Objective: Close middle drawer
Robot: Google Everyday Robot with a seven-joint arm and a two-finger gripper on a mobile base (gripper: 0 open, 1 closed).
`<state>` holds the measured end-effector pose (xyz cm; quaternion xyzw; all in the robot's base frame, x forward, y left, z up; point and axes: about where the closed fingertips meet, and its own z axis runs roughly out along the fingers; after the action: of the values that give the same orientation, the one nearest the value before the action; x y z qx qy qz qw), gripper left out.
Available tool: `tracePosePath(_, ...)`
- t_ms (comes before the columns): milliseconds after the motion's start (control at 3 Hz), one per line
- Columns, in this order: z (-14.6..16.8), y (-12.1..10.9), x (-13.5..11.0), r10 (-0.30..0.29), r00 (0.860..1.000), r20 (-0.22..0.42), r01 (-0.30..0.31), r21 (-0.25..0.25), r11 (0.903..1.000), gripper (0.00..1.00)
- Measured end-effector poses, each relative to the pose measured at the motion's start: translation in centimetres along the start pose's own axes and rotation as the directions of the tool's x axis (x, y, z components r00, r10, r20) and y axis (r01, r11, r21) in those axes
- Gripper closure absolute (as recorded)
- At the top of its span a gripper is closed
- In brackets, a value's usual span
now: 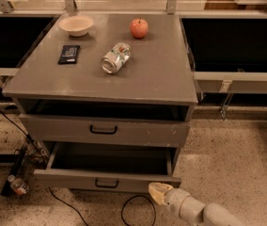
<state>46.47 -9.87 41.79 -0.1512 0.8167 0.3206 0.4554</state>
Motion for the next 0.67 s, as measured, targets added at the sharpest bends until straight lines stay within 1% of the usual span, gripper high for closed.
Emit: tracePosePath(667,0.93,0.12,-0.77,0.008,0.999,0.031,-0.008,0.000,1.0000,1.00)
